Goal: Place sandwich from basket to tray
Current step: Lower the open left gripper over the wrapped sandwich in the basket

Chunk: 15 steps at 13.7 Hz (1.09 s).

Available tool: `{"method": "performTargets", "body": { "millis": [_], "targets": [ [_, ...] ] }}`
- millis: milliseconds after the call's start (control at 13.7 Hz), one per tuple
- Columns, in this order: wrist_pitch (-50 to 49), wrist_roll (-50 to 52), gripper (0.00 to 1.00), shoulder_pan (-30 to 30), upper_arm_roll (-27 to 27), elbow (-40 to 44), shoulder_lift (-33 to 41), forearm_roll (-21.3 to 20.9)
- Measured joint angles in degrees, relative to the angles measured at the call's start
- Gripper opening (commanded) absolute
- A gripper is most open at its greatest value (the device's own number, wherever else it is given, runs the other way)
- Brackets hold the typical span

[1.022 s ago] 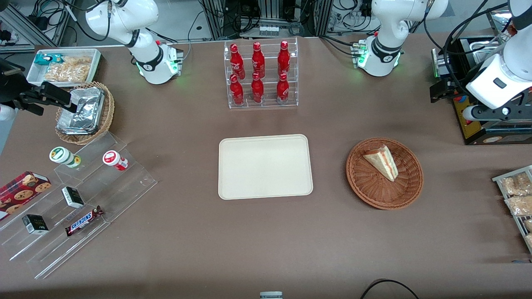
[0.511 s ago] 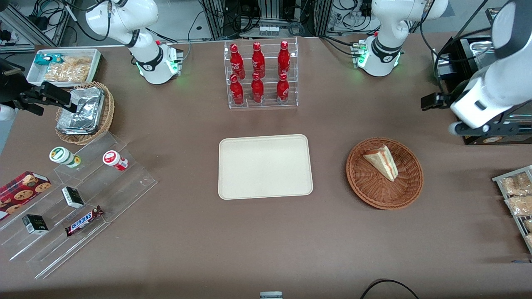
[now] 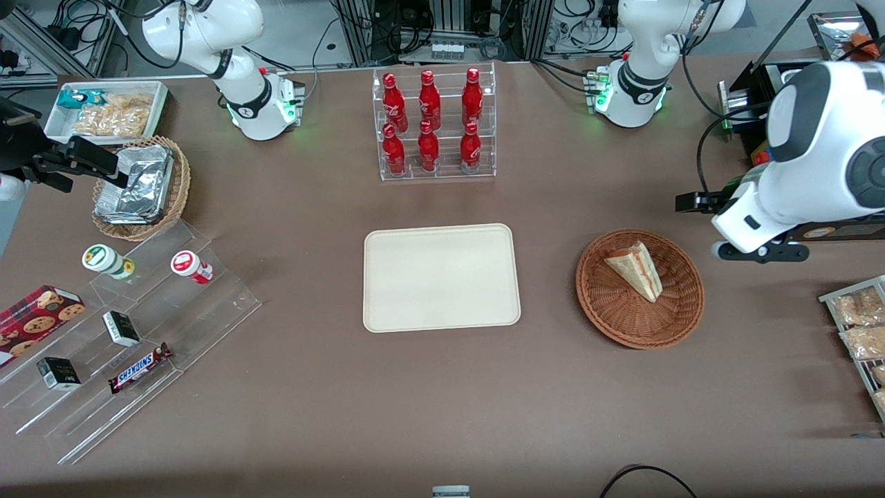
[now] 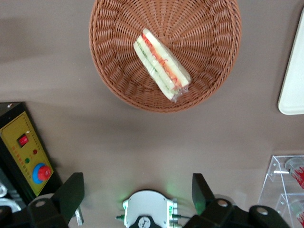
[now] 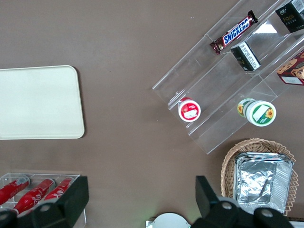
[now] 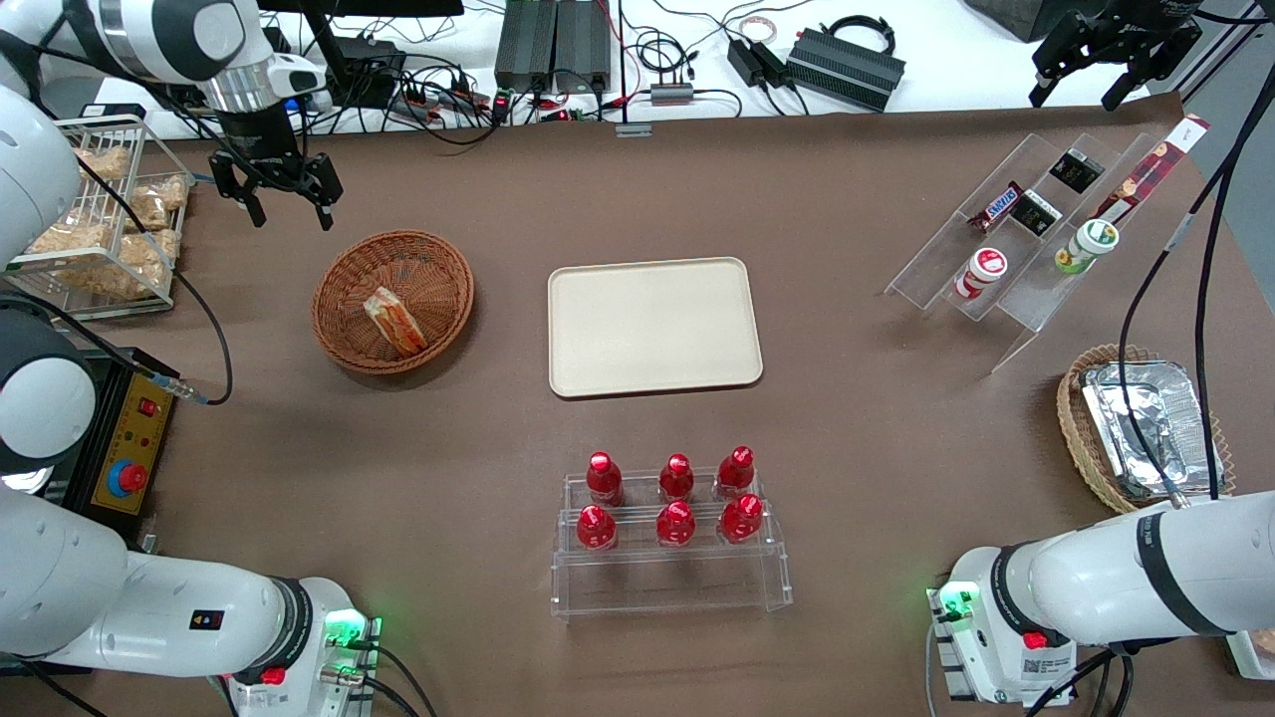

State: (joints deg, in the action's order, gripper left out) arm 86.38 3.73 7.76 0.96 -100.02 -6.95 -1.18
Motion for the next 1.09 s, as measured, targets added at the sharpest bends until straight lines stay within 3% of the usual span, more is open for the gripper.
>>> {"method": "performTargets", "body": {
  "millis": [511, 1095],
  "targets": [
    [13.8, 5.9, 1.0, 1.7, -0.1, -11.4, 0.7, -0.2],
    [35.2, 29.4, 1.0, 2.8, -0.4, -28.5, 7.6, -0.2]
  ]
}}
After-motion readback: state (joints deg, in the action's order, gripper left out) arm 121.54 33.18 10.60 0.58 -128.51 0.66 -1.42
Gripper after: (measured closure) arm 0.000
